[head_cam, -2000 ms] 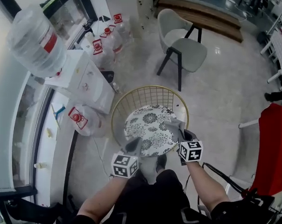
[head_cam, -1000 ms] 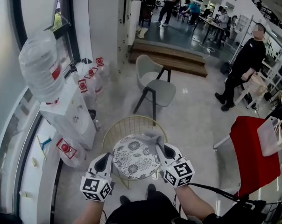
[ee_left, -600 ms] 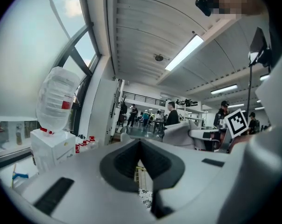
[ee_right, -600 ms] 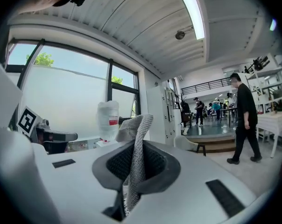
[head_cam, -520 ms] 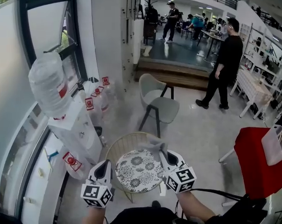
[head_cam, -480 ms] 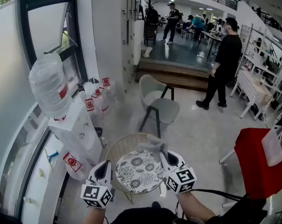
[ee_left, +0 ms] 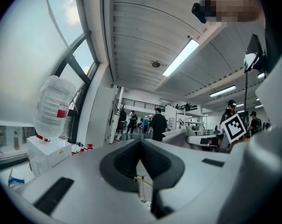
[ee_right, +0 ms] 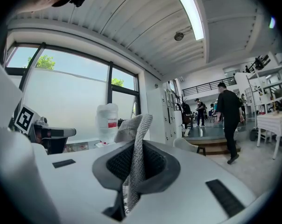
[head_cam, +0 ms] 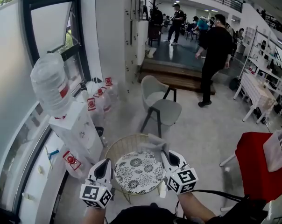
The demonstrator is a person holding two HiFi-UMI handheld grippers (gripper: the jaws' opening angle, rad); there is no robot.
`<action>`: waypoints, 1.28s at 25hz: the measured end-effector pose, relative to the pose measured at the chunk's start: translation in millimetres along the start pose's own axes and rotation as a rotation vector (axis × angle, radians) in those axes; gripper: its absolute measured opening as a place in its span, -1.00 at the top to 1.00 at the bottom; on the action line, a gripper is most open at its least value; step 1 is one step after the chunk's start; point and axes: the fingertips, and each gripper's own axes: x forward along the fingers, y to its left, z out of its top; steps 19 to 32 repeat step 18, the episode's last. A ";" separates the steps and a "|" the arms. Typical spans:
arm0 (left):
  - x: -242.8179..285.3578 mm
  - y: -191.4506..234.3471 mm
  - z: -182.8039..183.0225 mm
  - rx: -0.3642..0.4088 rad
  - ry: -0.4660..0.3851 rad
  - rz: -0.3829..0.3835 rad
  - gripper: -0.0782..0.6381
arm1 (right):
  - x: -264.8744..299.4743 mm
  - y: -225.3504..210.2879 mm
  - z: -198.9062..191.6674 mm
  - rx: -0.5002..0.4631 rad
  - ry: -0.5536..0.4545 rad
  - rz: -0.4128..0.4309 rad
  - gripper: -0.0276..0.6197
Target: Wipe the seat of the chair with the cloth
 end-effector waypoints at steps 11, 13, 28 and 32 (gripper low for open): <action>11.5 -7.7 6.7 0.004 0.001 0.009 0.76 | -0.4 -10.1 7.5 0.013 -0.026 0.017 0.84; 14.7 -10.2 11.4 -0.010 -0.025 -0.010 0.76 | 0.9 -8.9 7.9 0.020 -0.030 0.026 0.84; 18.8 -13.0 18.5 -0.017 -0.048 -0.016 0.76 | 2.9 -5.4 9.9 0.021 -0.036 0.034 0.84; 18.8 -13.0 18.5 -0.017 -0.048 -0.016 0.76 | 2.9 -5.4 9.9 0.021 -0.036 0.034 0.84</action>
